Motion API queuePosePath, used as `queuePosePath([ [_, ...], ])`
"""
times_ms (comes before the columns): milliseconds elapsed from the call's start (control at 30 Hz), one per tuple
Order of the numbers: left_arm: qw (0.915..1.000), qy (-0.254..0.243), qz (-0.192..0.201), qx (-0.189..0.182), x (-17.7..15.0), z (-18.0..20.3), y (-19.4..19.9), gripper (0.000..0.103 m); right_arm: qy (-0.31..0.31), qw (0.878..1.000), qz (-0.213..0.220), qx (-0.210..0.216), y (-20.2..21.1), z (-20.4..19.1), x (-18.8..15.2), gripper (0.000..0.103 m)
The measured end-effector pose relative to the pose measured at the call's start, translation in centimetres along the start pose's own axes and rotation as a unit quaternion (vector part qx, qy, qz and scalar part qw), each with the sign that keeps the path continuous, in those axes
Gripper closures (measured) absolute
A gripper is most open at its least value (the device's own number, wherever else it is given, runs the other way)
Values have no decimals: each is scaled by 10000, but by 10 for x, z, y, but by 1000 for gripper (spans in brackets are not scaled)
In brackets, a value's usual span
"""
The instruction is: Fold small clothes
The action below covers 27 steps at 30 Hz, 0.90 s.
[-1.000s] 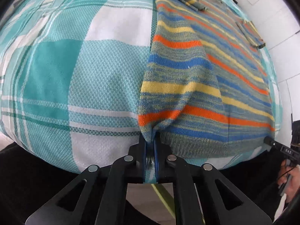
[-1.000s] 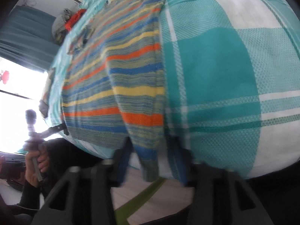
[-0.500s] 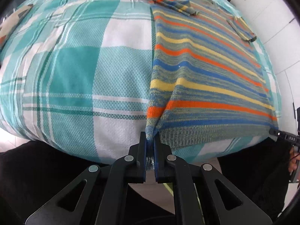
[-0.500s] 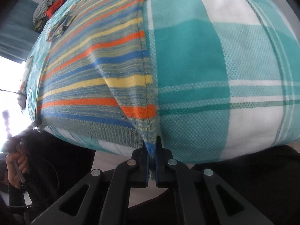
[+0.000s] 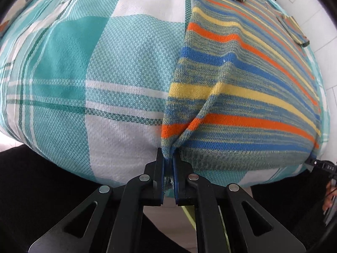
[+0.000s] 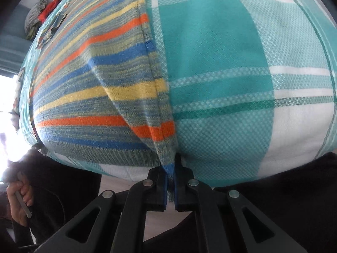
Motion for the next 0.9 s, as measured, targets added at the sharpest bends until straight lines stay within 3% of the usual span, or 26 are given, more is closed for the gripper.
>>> queuePosePath([
  [100, 9999, -62, -17, 99, -8, -8, 6, 85, -196, 9997, 11, 125, 3, 7, -1, 100],
  [133, 9997, -120, -52, 206, -9, -6, 7, 66, -243, 9996, 34, 145, 3, 9, -2, 98],
  [167, 9992, -175, -78, 356, -14, -9, 10, 39, -281, 9994, 33, 178, 5, 10, -3, 93],
  [200, 9985, -208, -64, 507, -21, -14, 16, 29, -323, 9993, -14, 180, 8, 12, -6, 82],
  [233, 9980, -230, 15, 595, -24, -18, 24, 24, -359, 9993, -87, 90, 11, 16, -12, 61],
  [267, 9977, -254, 97, 628, -24, -16, 31, 24, -354, 9992, -139, -78, 16, 19, -18, 50],
  [333, 9966, -205, 316, 737, -23, -26, 53, 24, -148, 9992, -48, -361, 37, 26, -27, 50],
  [400, 9942, -55, 665, 846, -17, -41, 79, 21, 339, 9939, 378, -979, 77, 29, -16, 50],
  [500, 9886, 268, 1230, 820, -3, -60, 113, 12, 1297, 9638, 1451, -1821, 150, 15, 36, 50],
  [600, 9836, 592, 1594, 605, 17, -61, 122, 12, 2154, 9368, 2249, -1595, 192, -32, 104, 37],
  [700, 9810, 828, 1679, 503, 36, -52, 111, 12, 3102, 9157, 2391, -902, 174, -99, 171, 36],
  [767, 9812, 935, 1629, 452, 36, -46, 107, 12, 3420, 9099, 2289, -524, 137, -138, 209, 37],
  [833, 9813, 993, 1599, 393, 35, -37, 110, 12, 3496, 9088, 2180, -661, 88, -159, 245, 41],
  [900, 9814, 1001, 1572, 452, 29, -35, 110, 12, 3300, 9176, 2025, -899, 42, -163, 273, 45],
])
Point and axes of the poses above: each gripper's, at about its wrist camera, not at the fingertips, and y roughly against the way its jaws point, z to its right, x to its top, the point moved 7 cm from there along -y, roughly the way its jaws point, and after that the axes turned 4 degrees about z, right-handed, at the moved point
